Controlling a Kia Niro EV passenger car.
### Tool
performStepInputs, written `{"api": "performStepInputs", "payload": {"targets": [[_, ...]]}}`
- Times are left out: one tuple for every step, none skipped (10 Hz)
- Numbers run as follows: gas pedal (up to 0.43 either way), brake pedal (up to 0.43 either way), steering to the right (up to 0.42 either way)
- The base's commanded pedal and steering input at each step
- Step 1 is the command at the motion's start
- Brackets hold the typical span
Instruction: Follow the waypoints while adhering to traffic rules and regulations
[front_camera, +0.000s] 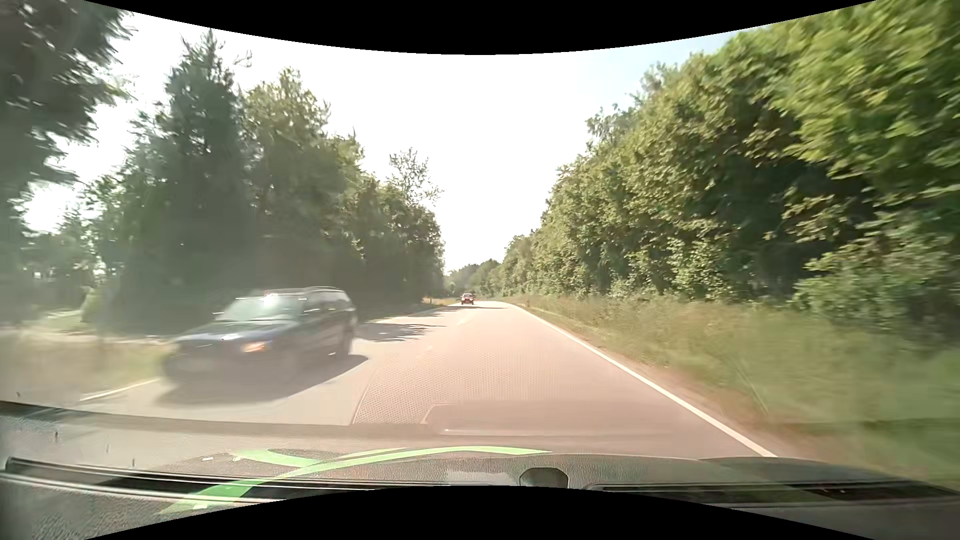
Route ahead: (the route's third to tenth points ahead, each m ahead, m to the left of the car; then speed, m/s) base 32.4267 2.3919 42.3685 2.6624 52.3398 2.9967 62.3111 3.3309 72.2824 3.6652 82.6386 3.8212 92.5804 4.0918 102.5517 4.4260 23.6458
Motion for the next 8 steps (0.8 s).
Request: {"api": "performStepInputs", "payload": {"targets": [[0.220,0.000,-0.004],[0.209,0.000,-0.006],[0.209,0.000,-0.008],[0.209,0.000,-0.008],[0.209,0.000,-0.008],[0.220,0.000,-0.008],[0.228,0.000,-0.008],[0.228,0.000,-0.008]]}}
